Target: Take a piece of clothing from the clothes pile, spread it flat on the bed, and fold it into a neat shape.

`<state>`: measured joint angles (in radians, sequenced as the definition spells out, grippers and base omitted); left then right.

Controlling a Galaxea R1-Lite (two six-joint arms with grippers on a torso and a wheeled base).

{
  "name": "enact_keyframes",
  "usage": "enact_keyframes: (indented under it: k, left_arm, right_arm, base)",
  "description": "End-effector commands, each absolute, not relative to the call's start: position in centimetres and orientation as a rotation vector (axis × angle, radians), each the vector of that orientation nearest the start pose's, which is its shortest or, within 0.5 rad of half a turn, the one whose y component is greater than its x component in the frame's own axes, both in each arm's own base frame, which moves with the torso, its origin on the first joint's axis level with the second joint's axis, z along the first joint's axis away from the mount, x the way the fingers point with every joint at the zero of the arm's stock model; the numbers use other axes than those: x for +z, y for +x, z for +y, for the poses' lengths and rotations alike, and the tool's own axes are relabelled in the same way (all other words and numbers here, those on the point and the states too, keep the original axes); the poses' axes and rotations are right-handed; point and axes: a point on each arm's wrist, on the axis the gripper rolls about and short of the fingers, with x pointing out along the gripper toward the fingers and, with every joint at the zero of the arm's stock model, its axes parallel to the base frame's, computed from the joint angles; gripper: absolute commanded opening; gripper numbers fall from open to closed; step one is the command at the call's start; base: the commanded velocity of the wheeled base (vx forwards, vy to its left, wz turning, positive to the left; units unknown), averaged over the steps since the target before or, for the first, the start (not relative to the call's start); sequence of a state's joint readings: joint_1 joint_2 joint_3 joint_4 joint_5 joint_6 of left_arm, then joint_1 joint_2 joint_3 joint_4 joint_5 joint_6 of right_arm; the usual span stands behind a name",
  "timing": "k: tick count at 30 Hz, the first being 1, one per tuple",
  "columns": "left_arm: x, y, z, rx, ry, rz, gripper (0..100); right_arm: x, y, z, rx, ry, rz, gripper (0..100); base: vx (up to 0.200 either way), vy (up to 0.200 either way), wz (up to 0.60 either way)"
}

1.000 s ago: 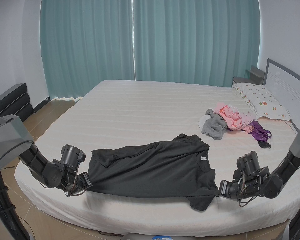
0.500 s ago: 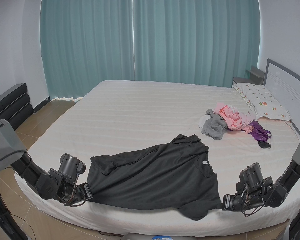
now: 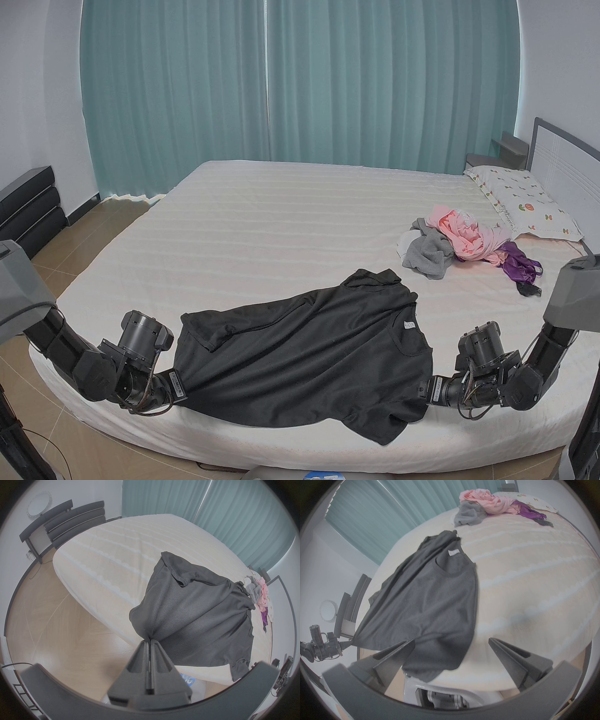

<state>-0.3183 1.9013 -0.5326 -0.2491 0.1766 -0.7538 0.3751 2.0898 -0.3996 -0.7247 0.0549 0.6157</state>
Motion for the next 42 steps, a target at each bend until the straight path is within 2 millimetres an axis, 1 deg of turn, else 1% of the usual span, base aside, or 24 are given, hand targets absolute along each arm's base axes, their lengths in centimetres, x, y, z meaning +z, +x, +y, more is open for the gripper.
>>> enact_keyframes:
  k: [1, 2, 5, 7, 10, 15, 16, 17, 18, 19, 22, 24, 27, 30, 31, 32, 37, 40, 42]
  left_arm:
    - [3.5, 24.0, -7.5, 0.286, -0.405, 1.060, 0]
    - [3.5, 24.1, -7.5, 0.288, -0.406, 1.060, 0]
    - [3.5, 24.2, -7.4, 0.291, -0.411, 1.058, 0]
    - [3.5, 24.3, -7.4, 0.286, -0.415, 1.062, 0]
    - [3.5, 24.2, -7.4, 0.280, -0.420, 1.066, 0]
    - [3.5, 24.1, -7.4, 0.281, -0.419, 1.071, 0]
    - [3.5, 24.1, -7.4, 0.281, -0.419, 1.071, 0]
    - [3.4, 24.1, -7.4, 0.279, -0.420, 1.072, 0]
    - [3.4, 24.1, -7.4, 0.279, -0.420, 1.072, 0]
    - [3.5, 24.1, -7.5, 0.273, -0.422, 1.073, 0]
    - [3.5, 24.1, -7.6, 0.257, -0.432, 1.081, 0]
    - [3.5, 24.1, -7.7, 0.255, -0.433, 1.082, 0]
    - [3.1, 24.4, -7.8, 0.251, -0.433, 1.093, 0]
    - [2.8, 24.7, -7.9, 0.251, -0.437, 1.090, 0]
    - [2.5, 24.8, -8.0, 0.252, -0.440, 1.090, 100]
    - [2.2, 24.9, -8.1, 0.252, -0.441, 1.092, 100]
    - [1.7, 25.1, -8.3, 0.252, -0.445, 1.090, 100]
    - [2.2, 25.6, -8.4, 0.236, -0.495, 1.044, 100]
    - [2.6, 25.7, -8.3, 0.227, -0.524, 1.029, 100]
  right_arm:
    - [-3.7, 25.7, 10.1, 0.067, 0.403, 1.051, 100]
    - [-4.0, 26.0, 10.2, 0.066, 0.406, 1.046, 0]
    - [-4.4, 26.3, 10.2, 0.058, 0.403, 1.052, 0]
    - [-4.5, 26.2, 10.1, 0.053, 0.403, 1.059, 0]
    - [-4.0, 25.9, 9.7, 0.043, 0.407, 1.051, 0]
    - [-2.3, 25.1, 7.9, 0.003, 0.428, 1.021, 0]
    - [-2.3, 25.1, 7.9, 0.003, 0.428, 1.021, 0]
    - [-1.5, 24.8, 6.9, -0.022, 0.437, 1.012, 0]
    - [-1.4, 24.7, 6.7, -0.026, 0.437, 1.012, 0]
    - [-1.2, 24.4, 6.1, -0.041, 0.432, 1.019, 0]
    - [-1.4, 24.0, 5.0, -0.047, 0.395, 1.044, 0]
    - [-1.5, 23.9, 4.9, -0.047, 0.393, 1.051, 0]
    - [-2.3, 23.6, 5.6, -0.027, 0.376, 1.085, 0]
    - [-2.5, 23.6, 6.1, -0.013, 0.369, 1.093, 0]
    - [-2.6, 23.7, 6.3, -0.009, 0.366, 1.094, 0]
    - [-2.6, 23.8, 6.3, -0.007, 0.367, 1.094, 100]
    - [-2.1, 24.0, 6.3, -0.006, 0.384, 1.071, 100]
    - [-0.3, 24.4, 6.4, 0.025, 0.470, 1.012, 100]
    - [0.5, 24.4, 6.6, 0.034, 0.510, 0.990, 100]
  base:
    - [0.000, 0.000, 0.00]
    - [0.000, 0.000, 0.00]
    - [0.000, 0.000, 0.00]
    - [0.000, 0.000, 0.00]
    - [0.000, 0.000, 0.00]
    - [0.000, 0.000, 0.00]
    - [0.000, 0.000, 0.00]
    - [0.000, 0.000, 0.00]
    - [0.000, 0.000, 0.00]
    - [0.000, 0.000, 0.00]
    - [0.000, 0.000, 0.00]
    - [0.000, 0.000, 0.00]
    - [0.000, 0.000, 0.00]
    - [0.000, 0.000, 0.00]
    - [0.000, 0.000, 0.00]
    - [0.000, 0.000, 0.00]
    - [0.000, 0.000, 0.00]
    - [0.000, 0.000, 0.00]
    - [0.000, 0.000, 0.00]
